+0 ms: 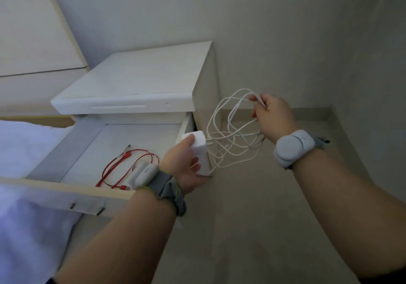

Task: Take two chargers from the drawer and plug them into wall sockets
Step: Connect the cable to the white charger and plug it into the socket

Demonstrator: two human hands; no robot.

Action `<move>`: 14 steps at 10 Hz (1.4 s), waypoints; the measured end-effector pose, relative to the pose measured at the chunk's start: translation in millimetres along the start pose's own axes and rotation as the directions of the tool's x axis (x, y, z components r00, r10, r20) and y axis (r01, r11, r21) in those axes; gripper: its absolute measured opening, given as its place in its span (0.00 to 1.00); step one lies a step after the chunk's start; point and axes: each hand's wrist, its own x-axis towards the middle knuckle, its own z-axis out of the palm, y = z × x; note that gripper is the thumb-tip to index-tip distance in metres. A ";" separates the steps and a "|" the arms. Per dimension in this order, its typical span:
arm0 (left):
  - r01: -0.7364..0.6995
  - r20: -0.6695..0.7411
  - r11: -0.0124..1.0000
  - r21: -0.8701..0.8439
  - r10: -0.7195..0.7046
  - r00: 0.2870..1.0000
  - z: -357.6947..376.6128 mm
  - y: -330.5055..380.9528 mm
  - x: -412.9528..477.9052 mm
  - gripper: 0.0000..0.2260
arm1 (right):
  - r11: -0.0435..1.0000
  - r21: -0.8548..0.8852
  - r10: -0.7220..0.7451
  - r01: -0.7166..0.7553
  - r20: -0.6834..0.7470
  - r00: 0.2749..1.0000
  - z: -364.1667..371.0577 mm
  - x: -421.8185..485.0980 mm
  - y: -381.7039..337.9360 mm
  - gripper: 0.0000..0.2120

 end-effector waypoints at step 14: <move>-0.014 0.432 0.934 0.357 -0.151 0.889 97.5 -119.2 65.2 0.05 | 0.317 0.646 0.921 -0.695 -0.035 0.388 -110.6 -116.8 190.8 0.12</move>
